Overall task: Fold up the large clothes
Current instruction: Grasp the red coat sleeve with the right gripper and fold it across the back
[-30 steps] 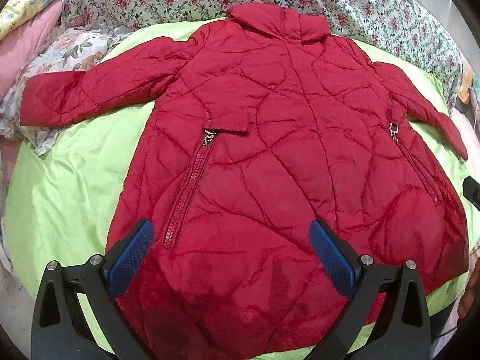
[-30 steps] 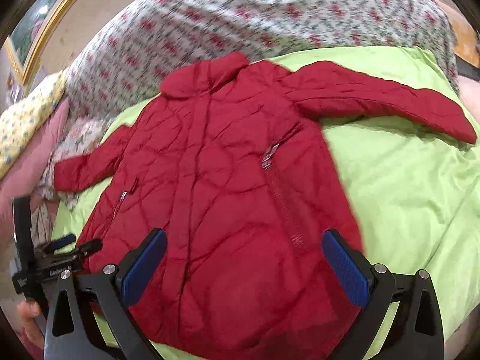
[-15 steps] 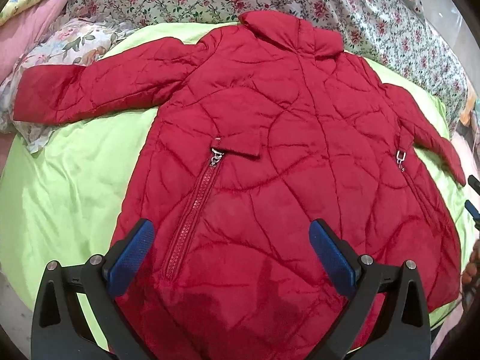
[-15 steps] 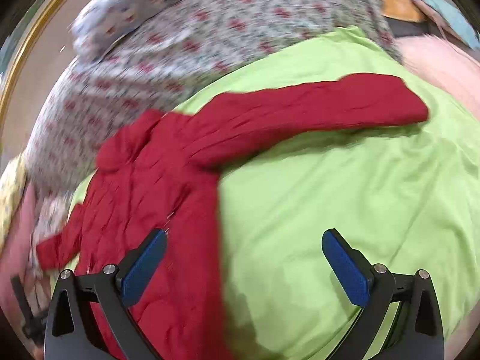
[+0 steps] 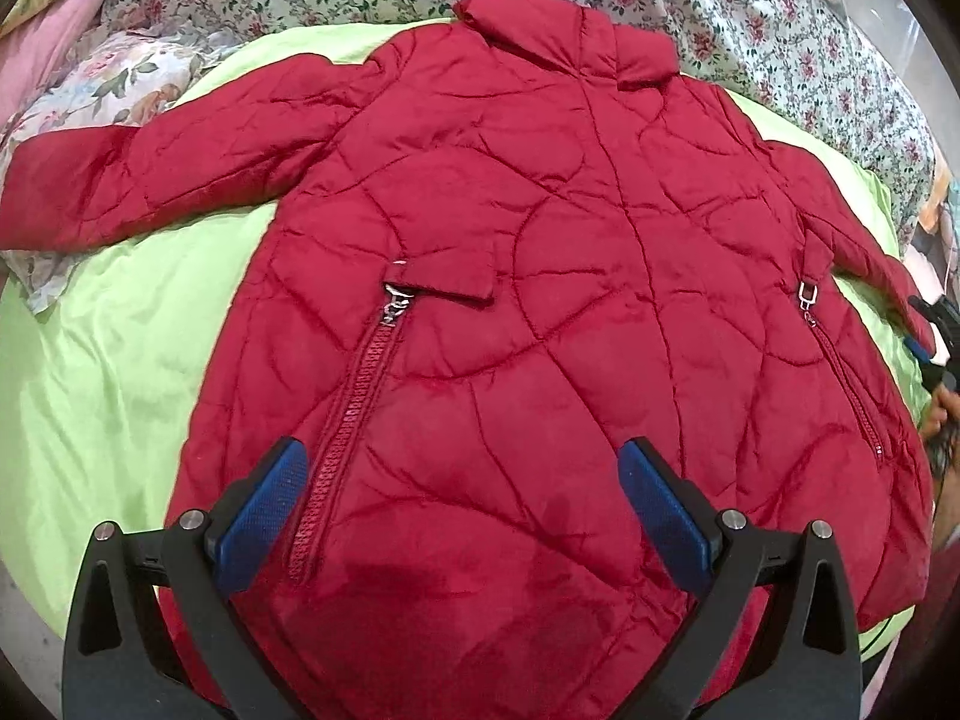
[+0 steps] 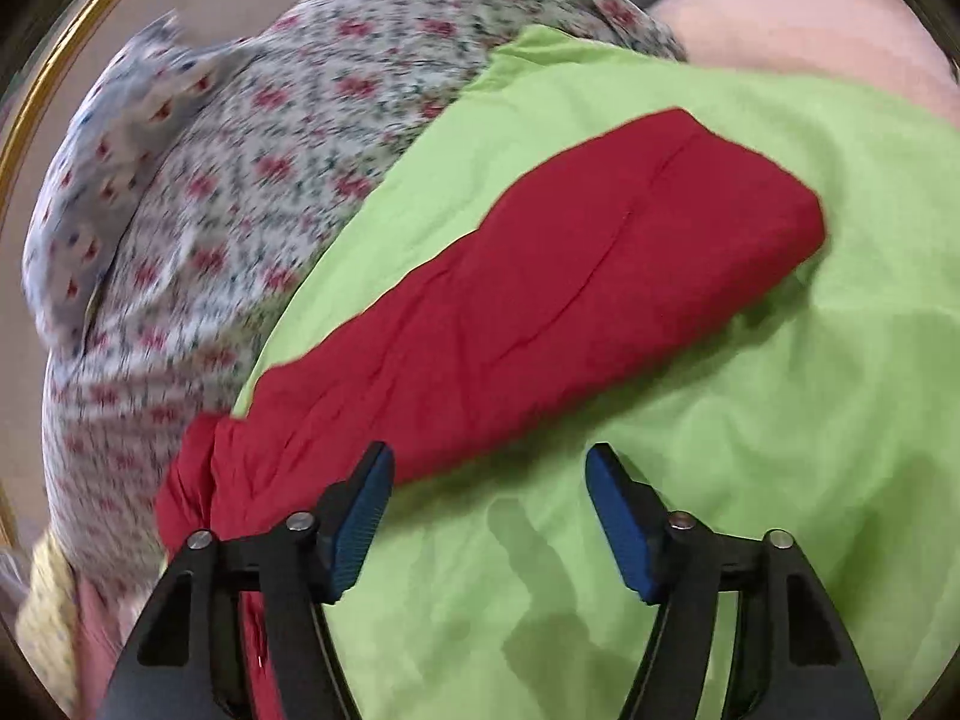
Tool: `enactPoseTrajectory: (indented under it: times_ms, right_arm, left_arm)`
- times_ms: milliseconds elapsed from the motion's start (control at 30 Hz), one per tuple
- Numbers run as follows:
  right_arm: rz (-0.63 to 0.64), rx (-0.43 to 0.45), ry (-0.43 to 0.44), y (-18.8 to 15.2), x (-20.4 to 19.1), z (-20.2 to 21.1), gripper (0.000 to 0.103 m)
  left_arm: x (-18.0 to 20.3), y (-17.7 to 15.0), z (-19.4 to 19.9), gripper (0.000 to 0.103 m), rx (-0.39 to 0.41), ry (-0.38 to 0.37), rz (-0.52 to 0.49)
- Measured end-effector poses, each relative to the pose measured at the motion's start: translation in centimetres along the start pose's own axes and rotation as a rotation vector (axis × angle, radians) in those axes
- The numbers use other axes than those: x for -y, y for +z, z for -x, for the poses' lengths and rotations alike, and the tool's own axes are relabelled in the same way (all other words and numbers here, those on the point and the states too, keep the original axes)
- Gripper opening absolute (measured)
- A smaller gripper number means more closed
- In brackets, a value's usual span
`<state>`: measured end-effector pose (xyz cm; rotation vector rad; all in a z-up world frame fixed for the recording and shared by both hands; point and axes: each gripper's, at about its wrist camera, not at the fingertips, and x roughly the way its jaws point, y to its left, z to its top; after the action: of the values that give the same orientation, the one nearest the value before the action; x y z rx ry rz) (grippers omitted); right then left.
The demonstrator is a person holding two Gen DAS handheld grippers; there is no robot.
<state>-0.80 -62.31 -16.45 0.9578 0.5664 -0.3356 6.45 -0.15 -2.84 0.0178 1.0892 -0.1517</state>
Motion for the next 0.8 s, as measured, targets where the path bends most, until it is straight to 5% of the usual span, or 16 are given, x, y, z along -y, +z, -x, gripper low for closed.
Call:
enactPoseTrajectory:
  times_ms: [333, 800]
  right_arm:
    - [0.091, 0.092, -0.035, 3.2, -1.7, -0.9, 0.014]
    - [0.434, 0.047, 0.114, -1.3, -15.3, -0.7, 0.008]
  left_arm:
    - [0.6, 0.4, -0.7, 0.103, 0.001, -0.011, -0.017]
    - [-0.9, 0.4, -0.4, 0.103, 0.024, -0.036, 0.014]
